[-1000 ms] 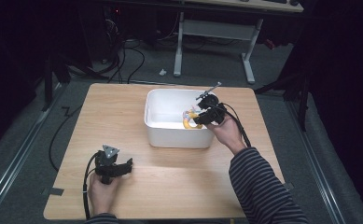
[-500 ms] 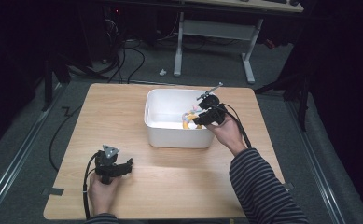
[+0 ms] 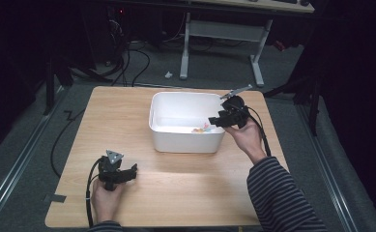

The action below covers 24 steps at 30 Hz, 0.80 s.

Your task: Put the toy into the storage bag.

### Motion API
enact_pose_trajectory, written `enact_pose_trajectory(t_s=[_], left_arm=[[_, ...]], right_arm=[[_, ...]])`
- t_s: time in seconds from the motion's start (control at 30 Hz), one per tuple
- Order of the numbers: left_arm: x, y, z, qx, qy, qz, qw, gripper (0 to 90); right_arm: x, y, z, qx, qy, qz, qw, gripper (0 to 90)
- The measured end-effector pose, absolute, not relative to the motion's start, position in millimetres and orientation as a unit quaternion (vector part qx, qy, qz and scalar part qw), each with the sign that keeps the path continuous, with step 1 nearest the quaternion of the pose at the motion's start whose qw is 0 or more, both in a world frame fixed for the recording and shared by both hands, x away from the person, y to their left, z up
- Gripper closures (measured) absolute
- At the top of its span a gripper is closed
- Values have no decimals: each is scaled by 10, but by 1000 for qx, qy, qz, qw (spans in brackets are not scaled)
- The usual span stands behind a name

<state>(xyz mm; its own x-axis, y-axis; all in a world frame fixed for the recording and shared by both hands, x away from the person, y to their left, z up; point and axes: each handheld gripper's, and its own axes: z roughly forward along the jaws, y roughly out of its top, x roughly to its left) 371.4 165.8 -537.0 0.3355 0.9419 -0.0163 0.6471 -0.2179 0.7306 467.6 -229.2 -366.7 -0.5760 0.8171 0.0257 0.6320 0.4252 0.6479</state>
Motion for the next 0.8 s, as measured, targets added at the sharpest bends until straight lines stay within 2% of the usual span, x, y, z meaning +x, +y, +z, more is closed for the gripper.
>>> enact_pose_trajectory(t_s=[0.8], left_arm=[[3714,1658,-5370,748,531,223,330,170]], right_arm=[[4333,-2842,-3512,443,804,356,172,464]])
